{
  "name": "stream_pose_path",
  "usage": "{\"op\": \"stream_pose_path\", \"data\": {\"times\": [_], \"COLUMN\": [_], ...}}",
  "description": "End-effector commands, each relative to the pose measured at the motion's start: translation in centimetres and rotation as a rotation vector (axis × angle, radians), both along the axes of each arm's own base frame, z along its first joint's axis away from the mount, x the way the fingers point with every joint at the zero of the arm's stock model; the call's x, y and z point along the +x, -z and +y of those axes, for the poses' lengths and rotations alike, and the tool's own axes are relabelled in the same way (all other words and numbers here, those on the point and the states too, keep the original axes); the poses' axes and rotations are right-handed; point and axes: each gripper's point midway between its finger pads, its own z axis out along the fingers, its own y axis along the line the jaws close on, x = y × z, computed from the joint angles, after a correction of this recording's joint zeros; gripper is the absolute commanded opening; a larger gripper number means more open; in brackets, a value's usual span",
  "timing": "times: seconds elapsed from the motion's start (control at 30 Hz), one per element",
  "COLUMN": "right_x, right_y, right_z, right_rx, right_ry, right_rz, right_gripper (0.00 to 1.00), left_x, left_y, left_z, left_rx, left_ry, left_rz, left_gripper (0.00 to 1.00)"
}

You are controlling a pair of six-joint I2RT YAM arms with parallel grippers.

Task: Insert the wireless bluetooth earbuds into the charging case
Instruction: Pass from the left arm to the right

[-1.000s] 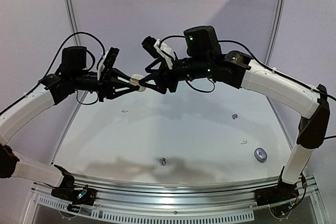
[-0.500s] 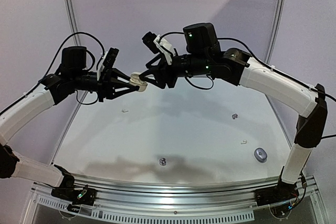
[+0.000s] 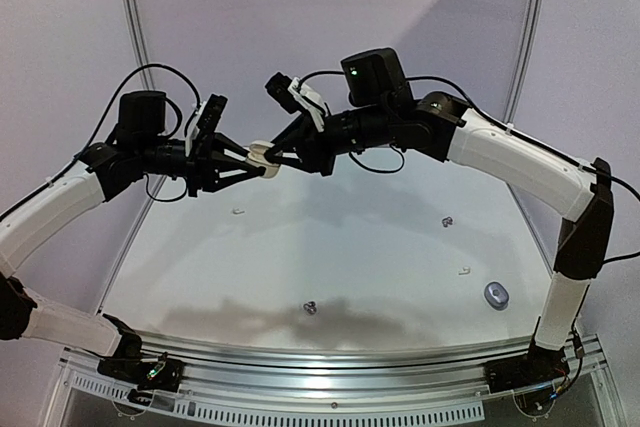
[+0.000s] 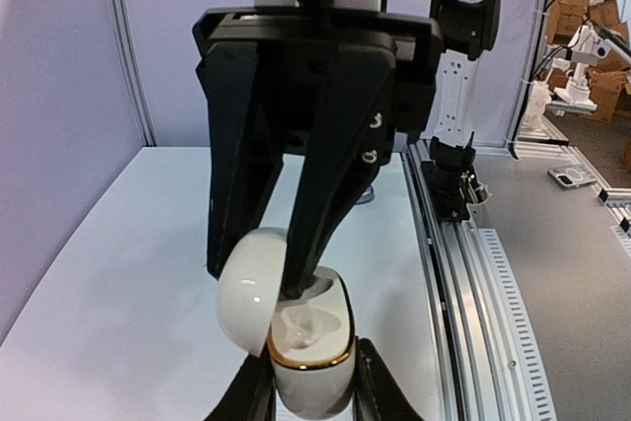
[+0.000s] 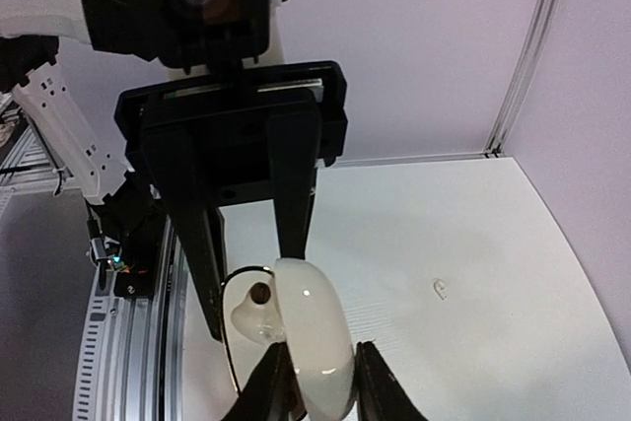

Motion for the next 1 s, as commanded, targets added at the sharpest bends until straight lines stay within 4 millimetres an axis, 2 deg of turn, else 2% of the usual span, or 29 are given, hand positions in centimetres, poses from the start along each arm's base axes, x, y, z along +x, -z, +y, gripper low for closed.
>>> {"op": "stream_pose_path", "data": {"times": [0.0, 0.2, 0.4, 0.53, 0.8, 0.97], "right_x": [-0.5, -0.5, -0.5, -0.4, 0.0, 0.5], "right_y": [0.9, -0.3, -2.2, -2.7, -3.0, -3.2], "right_z": [0.4, 0.1, -0.4, -0.8, -1.2, -1.2], "right_rx": [-0.019, 0.006, 0.042, 0.045, -0.002, -0.014], "right_ry": [-0.039, -0.029, -0.011, 0.006, 0.083, 0.122], "right_rz": [0.034, 0.010, -0.024, -0.036, -0.156, -0.203], "right_gripper": [0.16, 0.14, 0.10, 0.10, 0.10, 0.10], "left_x": [-0.4, 0.1, 0.2, 0.1, 0.4, 0.1], "left_y": [-0.5, -0.1, 0.3, 0.7, 0.2, 0.4], "left_z": [0.2, 0.2, 0.2, 0.1, -0.2, -0.3], "left_rx": [-0.019, -0.015, -0.025, -0.030, -0.060, -0.059], "left_ry": [0.021, 0.005, 0.001, 0.006, 0.004, 0.026], "left_rz": [-0.032, -0.019, 0.022, 0.049, 0.093, 0.127], "left_gripper": [0.00, 0.00, 0.37, 0.51, 0.50, 0.39]}}
